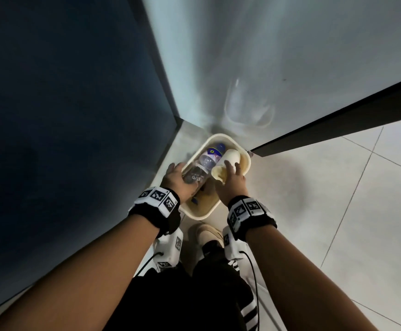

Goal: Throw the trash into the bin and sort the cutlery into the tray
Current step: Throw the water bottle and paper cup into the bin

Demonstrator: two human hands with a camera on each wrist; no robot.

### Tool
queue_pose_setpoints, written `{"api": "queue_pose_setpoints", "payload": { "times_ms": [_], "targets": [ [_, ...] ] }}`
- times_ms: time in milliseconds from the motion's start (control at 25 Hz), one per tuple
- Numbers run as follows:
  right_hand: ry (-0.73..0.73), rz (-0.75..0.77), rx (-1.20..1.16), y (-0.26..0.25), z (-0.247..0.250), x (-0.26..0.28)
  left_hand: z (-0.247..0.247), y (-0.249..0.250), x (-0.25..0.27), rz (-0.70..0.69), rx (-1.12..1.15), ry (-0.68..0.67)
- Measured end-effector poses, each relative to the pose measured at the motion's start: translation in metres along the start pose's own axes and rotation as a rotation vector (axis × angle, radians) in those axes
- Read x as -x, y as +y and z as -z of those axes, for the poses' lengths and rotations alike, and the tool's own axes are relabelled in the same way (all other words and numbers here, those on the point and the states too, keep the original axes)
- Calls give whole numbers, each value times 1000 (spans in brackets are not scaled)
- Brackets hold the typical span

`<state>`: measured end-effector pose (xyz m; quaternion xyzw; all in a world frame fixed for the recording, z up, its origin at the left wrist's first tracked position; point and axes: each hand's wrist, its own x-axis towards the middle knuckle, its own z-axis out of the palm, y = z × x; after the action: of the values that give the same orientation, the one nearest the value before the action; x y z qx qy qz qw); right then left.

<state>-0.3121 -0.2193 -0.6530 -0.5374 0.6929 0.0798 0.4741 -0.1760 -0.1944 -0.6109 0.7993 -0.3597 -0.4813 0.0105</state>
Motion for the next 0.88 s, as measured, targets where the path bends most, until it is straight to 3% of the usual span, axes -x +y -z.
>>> {"api": "queue_pose_setpoints", "payload": {
  "times_ms": [80, 200, 560, 720, 880],
  "targets": [
    [104, 26, -15, -7, 17, 19, 16, 8, 19, 7, 43, 45],
    [149, 116, -76, -35, 53, 64, 45, 32, 74, -34, 115, 82],
    [128, 581, -22, -182, 191, 282, 192, 110, 323, -195, 524, 336],
    [113, 924, -185, -249, 226, 374, 258, 105, 421, -255, 707, 535],
    [-29, 1144, -145, -322, 233, 446, 308, 52, 508, -210, 750, 800]
  ]
}}
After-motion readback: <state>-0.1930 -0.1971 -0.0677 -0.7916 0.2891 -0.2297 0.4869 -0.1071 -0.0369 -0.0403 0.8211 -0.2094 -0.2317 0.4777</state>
